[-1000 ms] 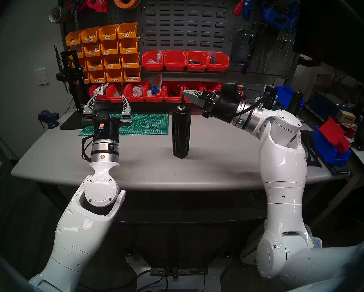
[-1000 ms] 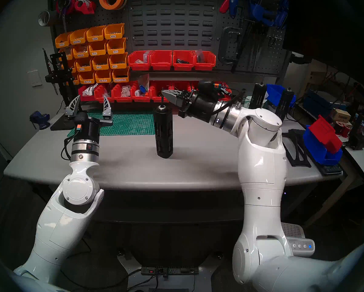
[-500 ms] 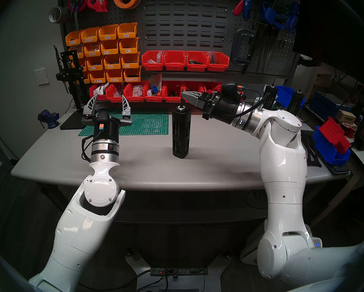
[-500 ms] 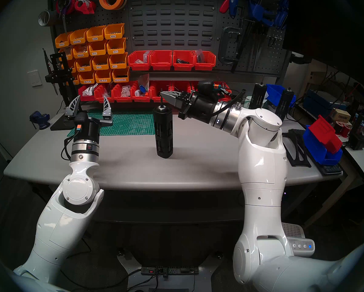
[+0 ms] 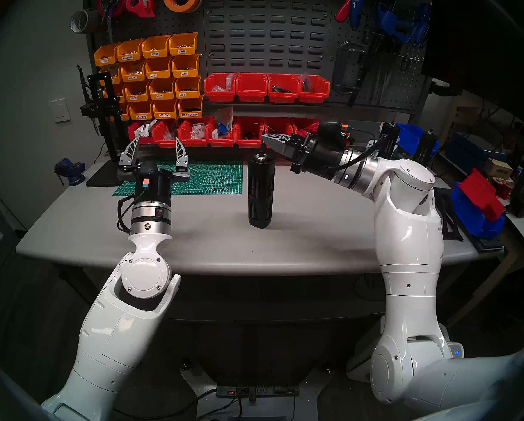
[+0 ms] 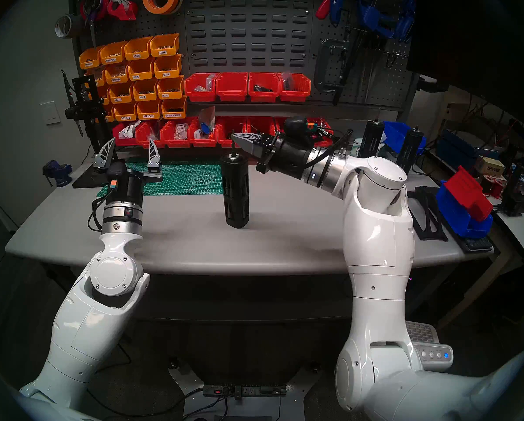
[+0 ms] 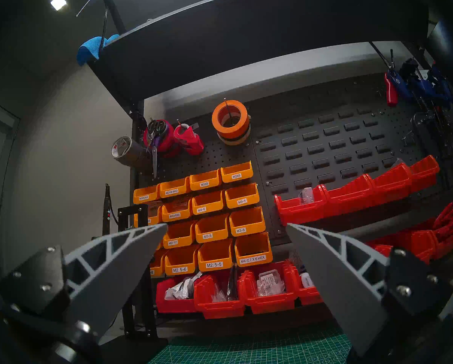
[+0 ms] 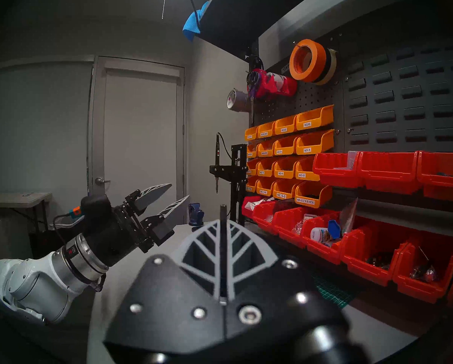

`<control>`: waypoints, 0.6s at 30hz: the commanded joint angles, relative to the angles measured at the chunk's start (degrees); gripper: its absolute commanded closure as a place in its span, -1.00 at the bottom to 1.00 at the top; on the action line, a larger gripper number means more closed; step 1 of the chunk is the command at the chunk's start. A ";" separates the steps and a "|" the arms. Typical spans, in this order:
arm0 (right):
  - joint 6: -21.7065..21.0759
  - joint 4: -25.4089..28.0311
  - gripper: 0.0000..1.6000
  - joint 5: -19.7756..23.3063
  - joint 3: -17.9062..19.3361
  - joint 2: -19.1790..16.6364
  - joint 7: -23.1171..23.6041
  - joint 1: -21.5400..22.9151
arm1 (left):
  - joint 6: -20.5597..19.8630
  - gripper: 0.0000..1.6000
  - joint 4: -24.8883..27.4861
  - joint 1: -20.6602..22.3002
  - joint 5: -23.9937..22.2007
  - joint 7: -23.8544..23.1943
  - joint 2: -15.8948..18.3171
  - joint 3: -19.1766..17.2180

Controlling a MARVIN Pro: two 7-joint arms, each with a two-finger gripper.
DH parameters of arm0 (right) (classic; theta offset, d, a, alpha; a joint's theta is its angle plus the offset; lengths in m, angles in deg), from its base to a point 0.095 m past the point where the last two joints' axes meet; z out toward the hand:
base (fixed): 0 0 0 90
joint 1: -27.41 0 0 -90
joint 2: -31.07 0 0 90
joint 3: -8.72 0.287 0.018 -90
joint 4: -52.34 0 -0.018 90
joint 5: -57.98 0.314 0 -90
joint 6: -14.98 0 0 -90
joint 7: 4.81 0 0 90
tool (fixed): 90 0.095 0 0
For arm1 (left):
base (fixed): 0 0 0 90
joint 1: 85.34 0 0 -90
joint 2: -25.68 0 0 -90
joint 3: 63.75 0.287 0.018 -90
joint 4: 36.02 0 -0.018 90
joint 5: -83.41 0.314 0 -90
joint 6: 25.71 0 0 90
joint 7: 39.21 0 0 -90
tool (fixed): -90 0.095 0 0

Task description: Pick a screwdriver bit and insert it into the screwdriver

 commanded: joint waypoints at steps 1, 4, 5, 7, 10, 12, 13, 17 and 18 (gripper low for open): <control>0.07 1.12 1.00 0.11 0.03 0.29 -0.19 0.56 | 0.89 -1.00 1.65 1.05 -0.15 0.00 0.02 -0.31; -0.22 1.36 1.00 0.03 -0.12 0.31 -0.16 0.38 | 0.82 -1.00 1.73 0.97 -0.09 0.07 0.07 -0.40; -0.18 1.29 1.00 0.23 -0.10 0.42 0.01 0.34 | 0.81 -1.00 1.74 0.96 -0.08 0.07 0.10 -0.42; -0.17 1.49 1.00 0.11 -0.29 0.57 -0.09 0.19 | 0.86 -1.00 1.77 0.94 -0.17 0.01 0.16 -0.44; -0.35 2.02 1.00 -0.07 -0.43 0.76 -0.41 -0.22 | 0.93 -1.00 1.80 0.95 -0.30 -0.07 0.20 -0.44; -0.36 2.49 1.00 -0.15 -0.38 0.87 -0.74 -0.61 | 0.98 -1.00 1.82 0.96 -0.36 -0.12 0.25 -0.43; -0.42 2.80 1.00 -0.20 -0.42 0.78 -0.73 -0.81 | 0.97 -1.00 1.84 0.97 -0.35 -0.13 0.27 -0.42; -0.32 4.47 1.00 -1.16 -0.70 0.55 -1.81 -1.97 | 1.05 -1.00 1.91 1.00 -0.46 -0.25 0.40 -0.38; -0.32 4.47 1.00 -1.16 -0.70 0.55 -1.81 -1.97 | 1.05 -1.00 1.91 1.00 -0.46 -0.25 0.40 -0.38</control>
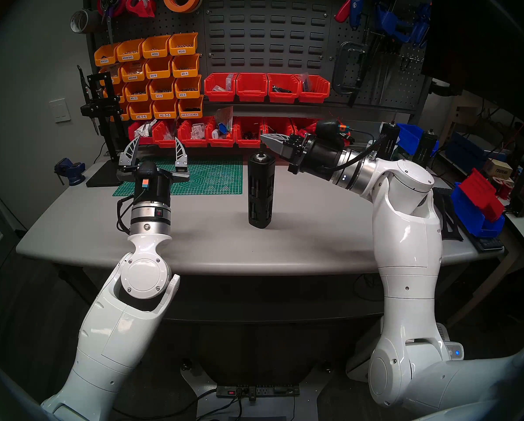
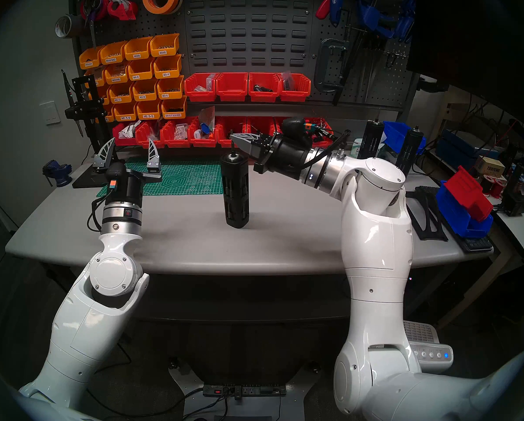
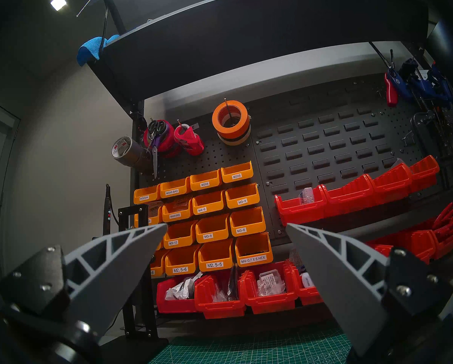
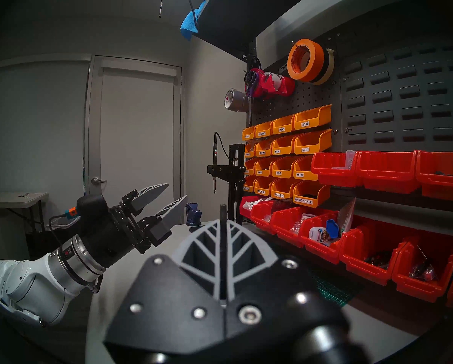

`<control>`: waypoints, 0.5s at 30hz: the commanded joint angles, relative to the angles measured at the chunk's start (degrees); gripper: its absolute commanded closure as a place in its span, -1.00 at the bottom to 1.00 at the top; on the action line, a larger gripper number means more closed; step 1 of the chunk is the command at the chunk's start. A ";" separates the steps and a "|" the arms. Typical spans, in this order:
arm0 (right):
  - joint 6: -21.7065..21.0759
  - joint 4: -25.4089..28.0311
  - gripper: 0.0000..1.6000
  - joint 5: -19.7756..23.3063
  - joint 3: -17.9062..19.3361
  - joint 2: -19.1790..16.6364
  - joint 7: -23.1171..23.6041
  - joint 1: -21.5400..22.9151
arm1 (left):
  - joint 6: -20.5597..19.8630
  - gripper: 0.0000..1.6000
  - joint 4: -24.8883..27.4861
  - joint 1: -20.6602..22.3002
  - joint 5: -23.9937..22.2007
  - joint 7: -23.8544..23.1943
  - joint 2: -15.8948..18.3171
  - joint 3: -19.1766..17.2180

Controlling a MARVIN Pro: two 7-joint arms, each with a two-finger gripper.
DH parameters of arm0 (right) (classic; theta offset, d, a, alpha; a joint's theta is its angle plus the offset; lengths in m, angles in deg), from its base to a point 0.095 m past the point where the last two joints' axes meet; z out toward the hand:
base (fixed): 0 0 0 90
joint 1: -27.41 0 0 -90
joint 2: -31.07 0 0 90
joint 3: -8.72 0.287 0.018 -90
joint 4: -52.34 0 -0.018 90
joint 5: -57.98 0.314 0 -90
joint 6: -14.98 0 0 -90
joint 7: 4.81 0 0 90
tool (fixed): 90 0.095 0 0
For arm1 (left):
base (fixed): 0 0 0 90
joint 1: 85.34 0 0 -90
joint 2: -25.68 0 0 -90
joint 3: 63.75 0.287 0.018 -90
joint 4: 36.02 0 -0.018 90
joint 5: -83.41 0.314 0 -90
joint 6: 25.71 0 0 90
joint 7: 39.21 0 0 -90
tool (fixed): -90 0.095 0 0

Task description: Pick a screwdriver bit and insert it into the screwdriver

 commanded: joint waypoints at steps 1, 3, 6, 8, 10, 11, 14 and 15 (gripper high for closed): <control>0.01 3.17 1.00 -0.87 -0.18 0.10 -1.05 -1.19 | 0.97 -1.00 1.80 1.20 -0.39 -0.34 0.19 -0.30; 0.18 3.57 1.00 -1.16 -0.11 0.15 -1.57 -1.68 | 1.02 -1.00 1.85 1.20 -0.47 -0.42 0.23 -0.27; 0.17 4.16 1.00 -1.48 0.13 0.53 -2.33 -2.20 | 1.10 -1.00 1.90 1.23 -0.60 -0.53 0.34 -0.25; -0.01 4.61 1.00 -1.74 0.25 0.63 -2.84 -2.46 | 1.13 -1.00 1.94 1.23 -0.69 -0.61 0.38 -0.25; 0.05 5.00 1.00 -1.85 0.43 0.96 -3.37 -2.79 | 1.13 -1.00 1.99 1.22 -0.79 -0.72 0.43 -0.26; 0.06 5.12 1.00 -1.83 0.50 1.07 -3.47 -2.91 | 1.13 -1.00 2.01 1.22 -0.84 -0.77 0.44 -0.27; 0.48 6.19 1.00 -2.19 0.86 1.91 -4.76 -3.67 | 1.15 -1.00 2.10 1.19 -0.92 -0.87 0.46 -0.29; 0.53 6.38 1.00 -2.27 0.85 1.92 -4.80 -3.77 | 1.16 -1.00 2.14 1.17 -0.95 -0.89 0.46 -0.30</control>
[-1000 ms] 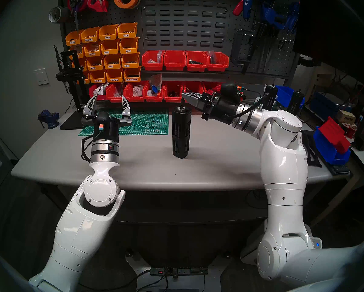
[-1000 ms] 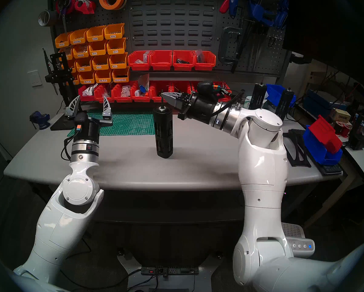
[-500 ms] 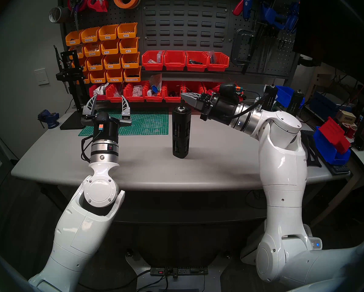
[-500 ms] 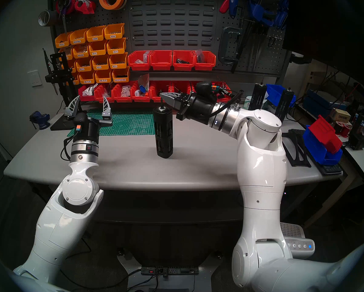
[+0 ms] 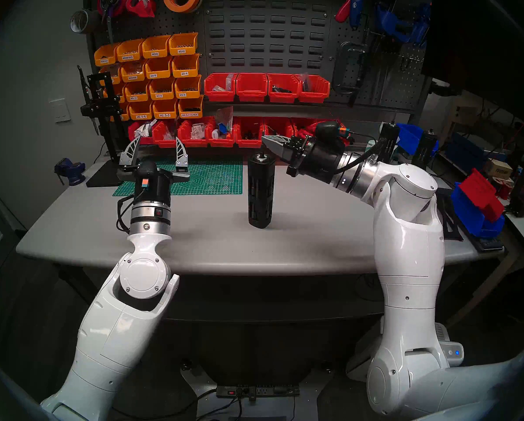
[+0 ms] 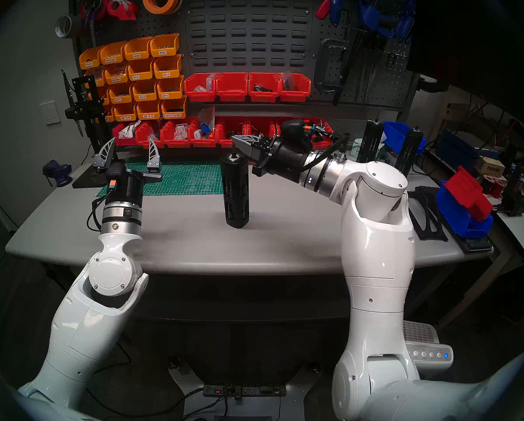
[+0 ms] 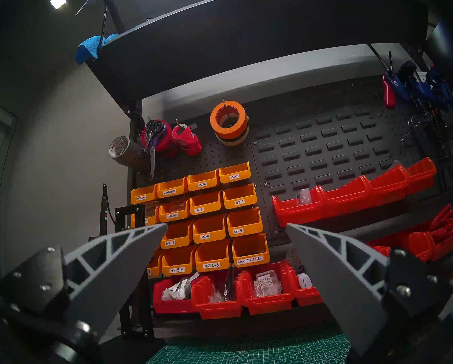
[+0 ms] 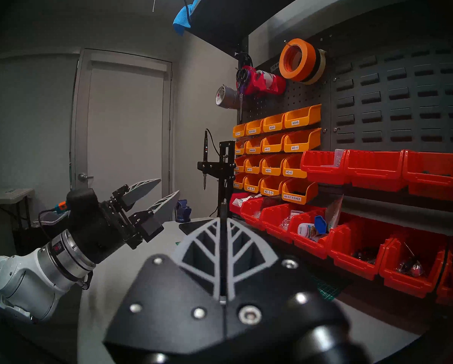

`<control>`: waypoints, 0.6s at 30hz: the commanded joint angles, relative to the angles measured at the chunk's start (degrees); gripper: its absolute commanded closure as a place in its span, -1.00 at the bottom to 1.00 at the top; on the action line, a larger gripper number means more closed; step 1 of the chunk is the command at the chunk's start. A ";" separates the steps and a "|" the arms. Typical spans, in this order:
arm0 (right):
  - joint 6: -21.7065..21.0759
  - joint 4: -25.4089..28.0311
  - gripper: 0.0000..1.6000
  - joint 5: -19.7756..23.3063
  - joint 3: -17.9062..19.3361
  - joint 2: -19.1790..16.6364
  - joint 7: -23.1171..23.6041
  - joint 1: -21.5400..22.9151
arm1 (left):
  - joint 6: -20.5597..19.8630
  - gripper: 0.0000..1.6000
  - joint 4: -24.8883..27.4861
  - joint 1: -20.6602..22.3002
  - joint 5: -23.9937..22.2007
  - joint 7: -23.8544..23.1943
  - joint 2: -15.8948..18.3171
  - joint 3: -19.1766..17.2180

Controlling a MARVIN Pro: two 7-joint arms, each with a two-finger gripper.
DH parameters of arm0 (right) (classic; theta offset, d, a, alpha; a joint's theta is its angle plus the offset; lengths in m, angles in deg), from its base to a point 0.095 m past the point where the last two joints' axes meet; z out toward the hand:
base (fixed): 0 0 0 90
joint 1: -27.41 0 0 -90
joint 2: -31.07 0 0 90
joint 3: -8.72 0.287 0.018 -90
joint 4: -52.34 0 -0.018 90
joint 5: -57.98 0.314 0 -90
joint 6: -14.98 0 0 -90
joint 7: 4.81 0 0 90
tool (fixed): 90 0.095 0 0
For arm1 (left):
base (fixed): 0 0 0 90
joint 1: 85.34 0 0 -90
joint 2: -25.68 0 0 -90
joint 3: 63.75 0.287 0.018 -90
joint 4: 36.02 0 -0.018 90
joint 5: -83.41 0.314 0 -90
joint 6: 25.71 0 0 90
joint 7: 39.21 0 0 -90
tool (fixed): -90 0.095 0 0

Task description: Pick a screwdriver bit and insert it into the screwdriver

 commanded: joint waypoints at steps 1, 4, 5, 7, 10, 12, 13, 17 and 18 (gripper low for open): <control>0.31 2.39 1.00 -0.15 0.53 1.10 -1.40 -0.89 | 0.96 -1.00 1.96 1.17 -0.04 -0.08 0.10 -0.31; 0.69 3.25 1.00 -0.40 0.69 1.73 -2.08 -1.53 | 0.97 -1.00 2.05 1.12 -0.07 -0.16 0.17 -0.37; 0.59 3.40 1.00 -0.37 0.66 1.75 -2.00 -1.59 | 0.97 -1.00 2.08 1.11 -0.07 -0.16 0.18 -0.39; 0.43 3.78 1.00 -0.34 0.54 1.86 -1.83 -1.79 | 0.98 -1.00 2.16 1.05 -0.15 -0.17 0.21 -0.46; 0.86 3.92 1.00 0.22 0.35 2.11 -1.03 -1.99 | 0.94 -1.00 2.26 0.94 -0.26 -0.20 0.26 -0.54; 0.95 4.26 1.00 0.02 0.11 2.24 -1.11 -2.09 | 0.93 -1.00 2.34 0.84 -0.32 -0.20 0.29 -0.62; 1.10 4.18 1.00 0.23 0.06 2.23 -0.83 -2.05 | 0.93 -1.00 2.38 0.79 -0.34 -0.18 0.30 -0.65; 1.58 4.50 1.00 -0.28 -0.71 1.76 -0.70 -1.72 | 0.97 -1.00 2.53 0.62 -0.48 -0.23 0.41 -0.79; 1.21 4.48 1.00 -0.15 -0.72 1.76 -0.56 -1.56 | 0.99 -1.00 2.57 0.57 -0.51 -0.23 0.44 -0.83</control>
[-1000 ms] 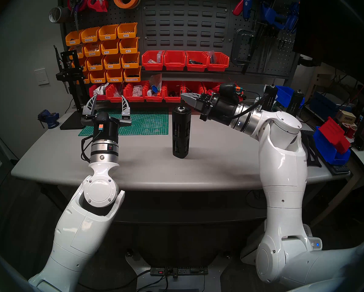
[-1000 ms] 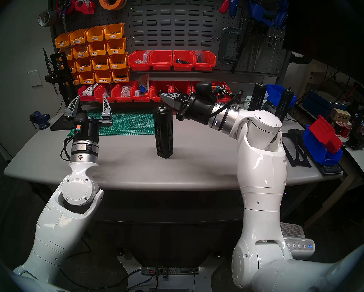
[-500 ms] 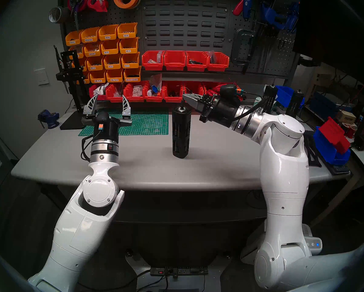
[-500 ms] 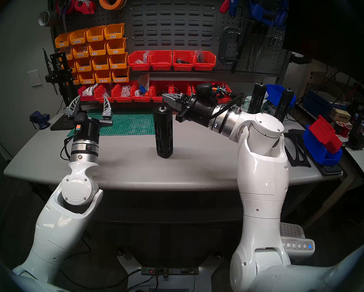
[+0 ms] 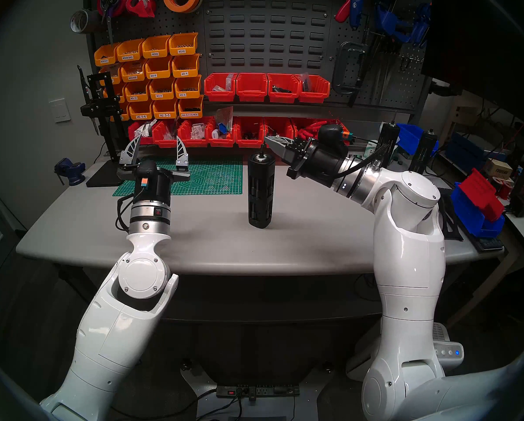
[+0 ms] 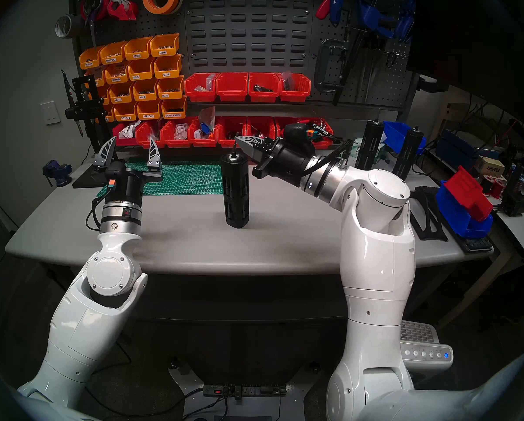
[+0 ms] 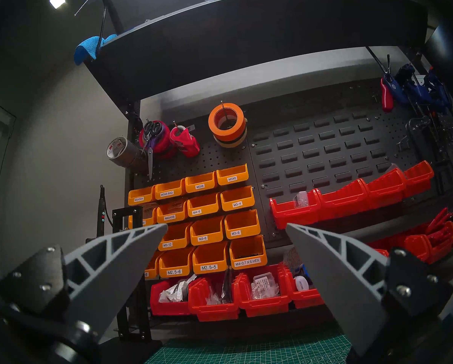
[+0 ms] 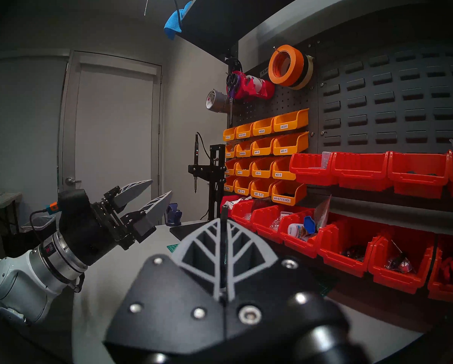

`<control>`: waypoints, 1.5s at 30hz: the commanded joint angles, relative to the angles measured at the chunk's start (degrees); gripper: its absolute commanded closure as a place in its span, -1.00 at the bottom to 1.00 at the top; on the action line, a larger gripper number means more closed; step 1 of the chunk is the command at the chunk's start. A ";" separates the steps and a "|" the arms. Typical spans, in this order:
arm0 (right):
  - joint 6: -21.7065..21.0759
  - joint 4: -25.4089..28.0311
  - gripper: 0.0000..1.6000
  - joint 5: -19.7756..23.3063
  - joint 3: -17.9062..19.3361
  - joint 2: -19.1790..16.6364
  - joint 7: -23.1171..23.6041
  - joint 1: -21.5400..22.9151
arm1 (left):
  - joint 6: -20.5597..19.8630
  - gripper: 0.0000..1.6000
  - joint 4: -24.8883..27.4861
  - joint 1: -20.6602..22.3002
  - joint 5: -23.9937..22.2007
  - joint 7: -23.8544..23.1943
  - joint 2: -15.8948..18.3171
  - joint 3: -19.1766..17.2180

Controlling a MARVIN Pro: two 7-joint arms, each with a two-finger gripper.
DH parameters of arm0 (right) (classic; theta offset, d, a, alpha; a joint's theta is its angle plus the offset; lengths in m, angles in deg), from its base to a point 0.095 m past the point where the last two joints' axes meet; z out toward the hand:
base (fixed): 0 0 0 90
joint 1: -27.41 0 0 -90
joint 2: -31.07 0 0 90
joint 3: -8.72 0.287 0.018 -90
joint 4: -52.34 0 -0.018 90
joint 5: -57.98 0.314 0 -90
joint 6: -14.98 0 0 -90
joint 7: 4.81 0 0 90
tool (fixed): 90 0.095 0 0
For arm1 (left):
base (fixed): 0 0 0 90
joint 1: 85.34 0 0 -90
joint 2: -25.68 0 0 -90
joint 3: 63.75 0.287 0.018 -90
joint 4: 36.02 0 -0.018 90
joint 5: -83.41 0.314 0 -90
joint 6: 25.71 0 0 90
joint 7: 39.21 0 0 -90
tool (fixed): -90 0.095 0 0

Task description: Pick a screwdriver bit and insert it into the screwdriver

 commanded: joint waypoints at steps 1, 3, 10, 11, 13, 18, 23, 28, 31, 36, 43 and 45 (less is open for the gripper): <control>0.10 1.64 1.00 0.05 -0.94 0.02 0.53 1.26 | 0.90 -1.00 2.01 0.78 -0.01 0.18 0.16 -0.64; -0.49 1.87 1.00 -0.49 -1.14 -0.38 0.38 1.38 | 0.96 -1.00 2.05 0.72 -0.08 0.19 0.18 -0.68; -0.89 1.80 1.00 -1.20 -0.81 0.01 -0.71 1.11 | 0.96 -1.00 2.22 0.51 -0.33 0.14 0.31 -0.79; -0.94 1.71 1.00 -1.42 -0.81 -0.14 -0.83 1.23 | 0.99 -1.00 2.24 0.48 -0.36 0.13 0.33 -0.78; -1.17 1.52 1.00 -1.35 -0.67 -0.32 -0.71 1.68 | 1.03 -1.00 2.27 0.45 -0.43 0.11 0.35 -0.77; -2.68 1.09 1.00 -1.16 -0.36 -0.78 -0.30 3.06 | 1.03 -1.00 2.38 0.47 -0.42 0.07 0.43 -0.64; -3.25 0.44 1.00 -0.88 -0.16 -1.21 0.16 4.02 | 0.99 -1.00 2.44 0.57 -0.32 0.06 0.47 -0.51; -3.48 0.00 1.00 -0.57 0.04 -1.60 1.06 4.53 | 0.76 -1.00 2.51 0.63 -0.17 0.19 0.41 -0.46; -3.67 -0.35 1.00 -0.07 0.22 -1.59 1.84 5.03 | 0.66 -1.00 2.51 0.65 -0.12 0.21 0.37 -0.44; -3.80 -0.93 1.00 -0.04 0.06 -2.06 2.80 5.98 | 0.68 -1.00 2.45 0.73 -0.12 0.21 0.31 -0.38; -4.48 -1.99 1.00 -0.50 -0.41 -3.27 4.24 7.68 | 0.50 -1.00 2.42 0.78 -0.08 0.28 0.20 -0.26; -4.95 -2.46 1.00 -0.55 -0.64 -3.82 4.84 8.30 | 0.46 -1.00 2.42 0.76 -0.01 0.37 0.14 -0.26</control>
